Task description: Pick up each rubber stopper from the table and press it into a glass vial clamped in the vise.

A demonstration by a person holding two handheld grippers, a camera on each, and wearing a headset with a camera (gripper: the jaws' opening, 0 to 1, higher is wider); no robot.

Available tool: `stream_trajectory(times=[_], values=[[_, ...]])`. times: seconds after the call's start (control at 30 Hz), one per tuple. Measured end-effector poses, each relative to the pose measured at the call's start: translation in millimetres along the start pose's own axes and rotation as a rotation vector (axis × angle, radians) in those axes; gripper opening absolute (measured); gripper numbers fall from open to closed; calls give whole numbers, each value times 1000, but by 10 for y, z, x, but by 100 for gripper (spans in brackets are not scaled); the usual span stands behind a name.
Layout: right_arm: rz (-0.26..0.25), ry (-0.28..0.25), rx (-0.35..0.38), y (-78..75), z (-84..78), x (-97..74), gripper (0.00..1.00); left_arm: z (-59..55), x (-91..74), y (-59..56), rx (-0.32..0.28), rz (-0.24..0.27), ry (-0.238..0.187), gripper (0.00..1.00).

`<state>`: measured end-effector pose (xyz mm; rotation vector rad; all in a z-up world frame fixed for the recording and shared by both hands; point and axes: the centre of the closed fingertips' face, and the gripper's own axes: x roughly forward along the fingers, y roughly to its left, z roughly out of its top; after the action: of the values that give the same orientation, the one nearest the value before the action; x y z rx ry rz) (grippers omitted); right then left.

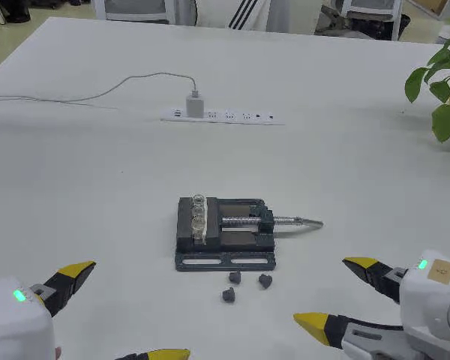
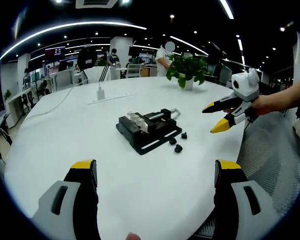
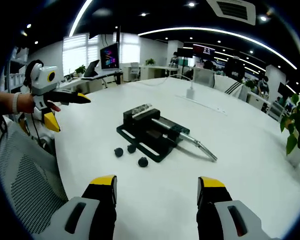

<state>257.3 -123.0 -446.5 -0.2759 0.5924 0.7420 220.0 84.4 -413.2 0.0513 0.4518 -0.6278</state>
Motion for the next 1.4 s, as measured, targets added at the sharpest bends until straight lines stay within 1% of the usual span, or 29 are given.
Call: stream_trajectory(times=[0.1,0.2,0.27,0.47,0.6,0.77,0.9,1.1,1.23,1.4], values=[[0,-13,23,-6,24,77,55,4,14,-8,1,-1,1,97],[7,-17,38,15,33,144,48,16,23,-21,1,-6,-2,97],[14,-18,48,42,40,196,45,14,26,-19,3,-6,0,97],[46,-15,40,182,46,346,36,-2,23,-29,-5,-6,1,97],[56,-7,28,232,33,441,28,-24,15,-53,-13,-10,4,97],[61,2,21,260,9,515,24,-44,6,-65,-19,-11,7,96],[52,6,25,244,-6,555,20,-50,0,-67,-22,-11,10,96],[46,16,39,241,-26,632,19,-64,0,-51,-31,-7,12,96],[42,22,38,244,-46,653,15,-68,1,-54,-34,-7,13,96],[37,19,44,235,-40,665,13,-101,13,-66,-38,-12,21,96]])
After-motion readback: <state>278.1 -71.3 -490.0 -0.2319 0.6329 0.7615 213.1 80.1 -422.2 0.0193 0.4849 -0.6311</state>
